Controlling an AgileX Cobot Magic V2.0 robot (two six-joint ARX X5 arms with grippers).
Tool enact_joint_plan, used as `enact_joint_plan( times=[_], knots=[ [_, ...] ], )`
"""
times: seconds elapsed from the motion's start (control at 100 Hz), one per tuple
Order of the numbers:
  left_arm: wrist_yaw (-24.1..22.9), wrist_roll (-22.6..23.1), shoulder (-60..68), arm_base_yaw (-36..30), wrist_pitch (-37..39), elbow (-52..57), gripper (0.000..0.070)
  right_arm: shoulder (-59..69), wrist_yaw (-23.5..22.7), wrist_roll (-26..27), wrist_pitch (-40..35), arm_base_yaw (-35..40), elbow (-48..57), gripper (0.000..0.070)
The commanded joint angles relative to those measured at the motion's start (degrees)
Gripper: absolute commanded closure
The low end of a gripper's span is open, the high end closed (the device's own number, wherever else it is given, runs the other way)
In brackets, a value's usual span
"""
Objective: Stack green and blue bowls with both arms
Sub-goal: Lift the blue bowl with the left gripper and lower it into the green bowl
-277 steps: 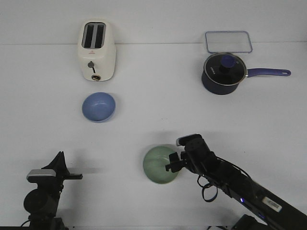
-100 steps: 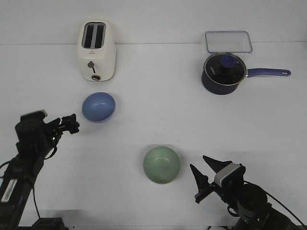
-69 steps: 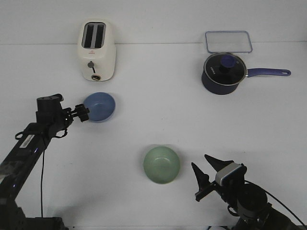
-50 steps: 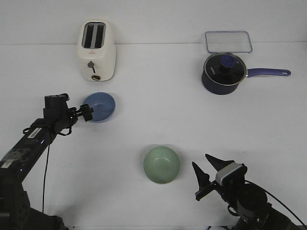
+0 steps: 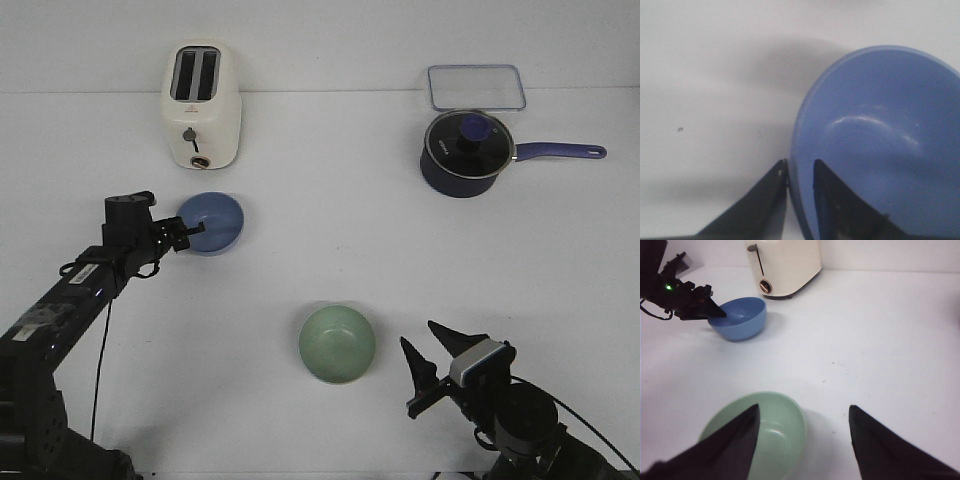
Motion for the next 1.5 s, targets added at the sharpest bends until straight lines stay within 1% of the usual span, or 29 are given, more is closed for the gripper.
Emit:
enact_joint_plan(
  times=[0.0,0.27,0.41,0.53,0.65,0.74,0.81,0.91,1.02,1.08,1.16,1.33,1.39,1.42,1.45,1.49],
  knots=[
    [-0.13,0.37,1.18,-0.11,0.33,1.25,0.069,0.22,0.13,-0.26,1.22,0.52,0.33,0.0331],
    [0.5,0.39,-0.61,-0.13,-3.45,1.51,0.069,0.17,-0.04,-0.09,1.92,0.52,0.35,0.0331],
    [2.75,0.59,-7.45,-0.98,-5.68,1.51,0.069,0.17,-0.09,-0.09,1.9,0.52,0.35,0.0331],
    [5.14,0.55,-15.45,-3.63,-8.76,1.51,0.0691,0.17,-0.07,-0.11,1.9,0.52,0.35,0.0331],
    [5.16,0.42,-21.66,-9.73,-13.05,1.49,0.0691,0.17,-0.04,-0.13,1.9,0.52,0.35,0.0331],
    [4.92,0.33,-23.67,-16.61,-16.02,1.31,0.0691,0.17,-0.04,-0.13,1.9,0.52,0.35,0.0331],
    [4.44,-0.7,-23.67,-22.32,-16.87,0.68,0.0691,0.17,-0.04,-0.13,1.9,0.52,0.35,0.0331],
    [0.79,-2.62,-22.8,-30.62,-15.58,-1.68,0.0691,0.17,-0.07,-0.11,1.88,0.52,0.35,0.0331],
    [-4.68,-3.04,-20.59,-38.23,-14.1,-3.5,0.0691,0.17,-0.07,-0.11,1.88,0.52,0.35,0.0331],
    [-6.21,-3.32,-19.08,-40.59,-13.57,-3.65,0.0691,0.17,-0.07,-0.13,1.88,0.52,0.35,0.0331],
    [-6.27,-4.2,-16.5,-43.04,-11.78,-3.65,0.0691,0.17,-0.04,-0.13,1.88,0.52,0.35,0.0331],
    [-6.27,-5.38,-12.17,-44.39,-9.86,-3.65,0.069,0.17,-0.07,-0.13,1.88,0.52,0.35,0.0331],
    [-6.27,-5.49,-11.72,-44.44,-9.81,-3.65,0.0673,0.17,-0.07,-0.13,1.88,0.52,0.35,0.0331],
    [-6.27,-5.51,-11.69,-44.44,-9.75,-3.65,0.0643,0.17,-0.09,-0.13,1.86,0.52,0.35,0.0331],
    [-6.27,-5.49,-11.74,-44.44,-9.62,-3.63,0.0585,0.17,-0.07,-0.13,1.81,0.52,0.35,0.033],
    [-6.27,-5.49,-12.11,-44.41,-9.62,-3.61,0.0487,0.17,-0.07,-0.13,1.79,0.52,0.35,0.033]
  ],
)
